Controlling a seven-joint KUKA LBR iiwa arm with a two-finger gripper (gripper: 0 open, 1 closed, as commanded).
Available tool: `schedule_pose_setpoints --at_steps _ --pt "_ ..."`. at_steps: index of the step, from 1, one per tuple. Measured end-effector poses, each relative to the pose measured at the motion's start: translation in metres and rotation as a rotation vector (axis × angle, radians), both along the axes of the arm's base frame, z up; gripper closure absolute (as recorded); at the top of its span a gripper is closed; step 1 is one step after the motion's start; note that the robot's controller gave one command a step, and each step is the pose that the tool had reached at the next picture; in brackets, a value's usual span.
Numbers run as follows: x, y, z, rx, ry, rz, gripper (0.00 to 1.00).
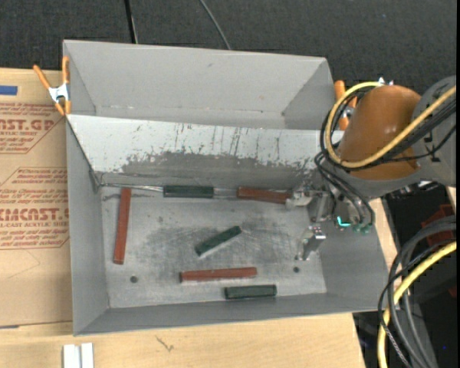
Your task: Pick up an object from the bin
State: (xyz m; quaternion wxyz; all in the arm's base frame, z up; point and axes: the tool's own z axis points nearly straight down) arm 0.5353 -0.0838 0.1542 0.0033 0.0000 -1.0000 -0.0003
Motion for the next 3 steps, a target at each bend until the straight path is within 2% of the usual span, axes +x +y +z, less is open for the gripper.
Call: schedule_pose_setpoints --at_steps 1,2,3 --pt "0.002 0.0 0.004 -0.001 -0.008 0.001 0.0" --pt "-0.035 0.081 -0.08 -0.001 -0.008 0.152 1.0" --pt "-0.035 0.081 -0.08 -0.001 -0.008 0.152 1.0"
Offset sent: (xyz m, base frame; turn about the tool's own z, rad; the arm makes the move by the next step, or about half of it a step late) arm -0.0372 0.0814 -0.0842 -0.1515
